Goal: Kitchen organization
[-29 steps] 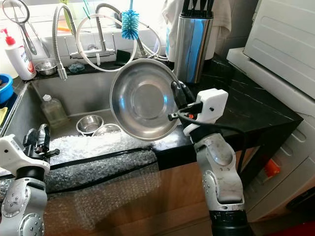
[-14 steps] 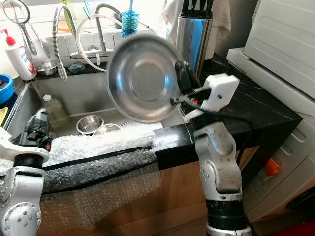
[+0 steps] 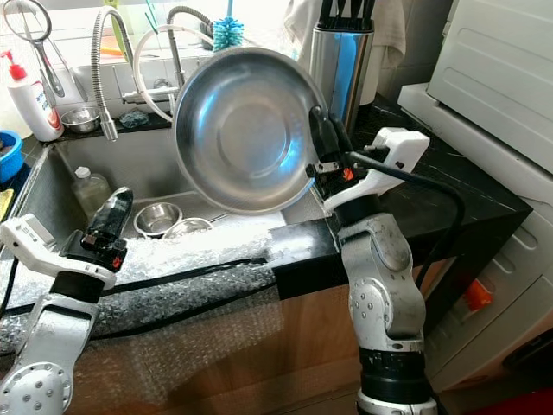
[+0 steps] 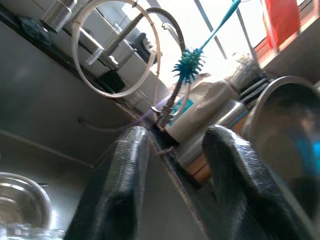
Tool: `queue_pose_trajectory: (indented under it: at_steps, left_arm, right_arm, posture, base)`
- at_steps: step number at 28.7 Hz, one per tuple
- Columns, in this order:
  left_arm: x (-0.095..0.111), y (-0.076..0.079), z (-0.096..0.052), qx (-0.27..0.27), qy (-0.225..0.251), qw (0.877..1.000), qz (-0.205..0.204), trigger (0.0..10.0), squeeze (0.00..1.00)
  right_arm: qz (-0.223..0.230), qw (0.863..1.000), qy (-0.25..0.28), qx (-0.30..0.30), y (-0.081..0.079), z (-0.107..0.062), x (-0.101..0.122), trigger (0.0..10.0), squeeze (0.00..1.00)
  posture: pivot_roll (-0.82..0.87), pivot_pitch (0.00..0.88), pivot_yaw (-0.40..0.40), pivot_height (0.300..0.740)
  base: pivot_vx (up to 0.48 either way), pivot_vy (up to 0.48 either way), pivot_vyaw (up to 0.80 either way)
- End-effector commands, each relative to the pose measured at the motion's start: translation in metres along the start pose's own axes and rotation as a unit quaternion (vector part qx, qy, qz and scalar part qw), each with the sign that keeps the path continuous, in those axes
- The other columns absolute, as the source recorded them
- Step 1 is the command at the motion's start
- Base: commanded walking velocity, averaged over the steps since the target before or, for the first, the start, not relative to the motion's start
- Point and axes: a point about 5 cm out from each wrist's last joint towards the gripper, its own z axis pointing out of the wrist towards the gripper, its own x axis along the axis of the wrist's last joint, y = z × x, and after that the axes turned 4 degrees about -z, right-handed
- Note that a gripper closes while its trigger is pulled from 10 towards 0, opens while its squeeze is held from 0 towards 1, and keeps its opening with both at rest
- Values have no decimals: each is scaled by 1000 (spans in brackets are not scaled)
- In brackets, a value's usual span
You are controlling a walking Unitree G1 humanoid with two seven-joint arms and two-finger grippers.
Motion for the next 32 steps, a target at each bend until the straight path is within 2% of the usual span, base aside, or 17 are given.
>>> queue_pose_trajectory:
  at_steps: [1, 3, 4, 8, 14, 20, 27, 32]
  left_arm:
    - [1, 11, 1, -31, -12, 999, 3, 10000, 1000]
    - [-3, 14, 1, -39, -27, 999, 20, 10000, 1000]
    - [-5, 16, 2, -44, -35, 998, 21, 10000, 0]
    - [-10, 21, 2, -62, -53, 996, 19, 10000, 0]
    - [-11, 22, 2, -66, -54, 996, 15, 10000, 0]
    - [-19, 28, 0, -85, -88, 991, 45, 10000, 0]
    - [-24, 30, 0, -93, -103, 989, 47, 10000, 0]
    - [-28, 29, 2, -83, -108, 988, 65, 10000, 0]
  right_arm:
    - [5, 1000, -1, 12, -3, 1, 0, 10000, 0]
    - [6, 1000, -5, 13, -3, 2, -1, 10000, 0]
    - [6, 1000, -6, 15, -4, 2, -2, 10000, 0]
    - [7, 1000, -13, 19, -4, 2, -4, 10000, 0]
    - [8, 1000, -14, 19, -4, 2, -4, 10000, 0]
    - [6, 1000, -18, 19, -5, 3, -6, 10000, 0]
    - [3, 1000, -21, 21, -5, 4, -7, 10000, 0]
    - [5, 1000, -18, 25, -8, 5, -6, 10000, 0]
  posture:
    - [64, 0, 25, 740]
    - [64, 0, 26, 740]
    - [63, 0, 26, 740]
    - [65, 0, 25, 740]
    - [64, 0, 25, 740]
    - [65, 0, 26, 740]
    - [62, 0, 28, 740]
    - [60, 0, 31, 740]
  base:
    - [0, 0, 0]
    - [0, 0, 0]
    - [0, 0, 0]
    - [0, 0, 0]
    - [0, 0, 0]
    - [0, 0, 0]
    - [0, 0, 0]
    - [0, 0, 0]
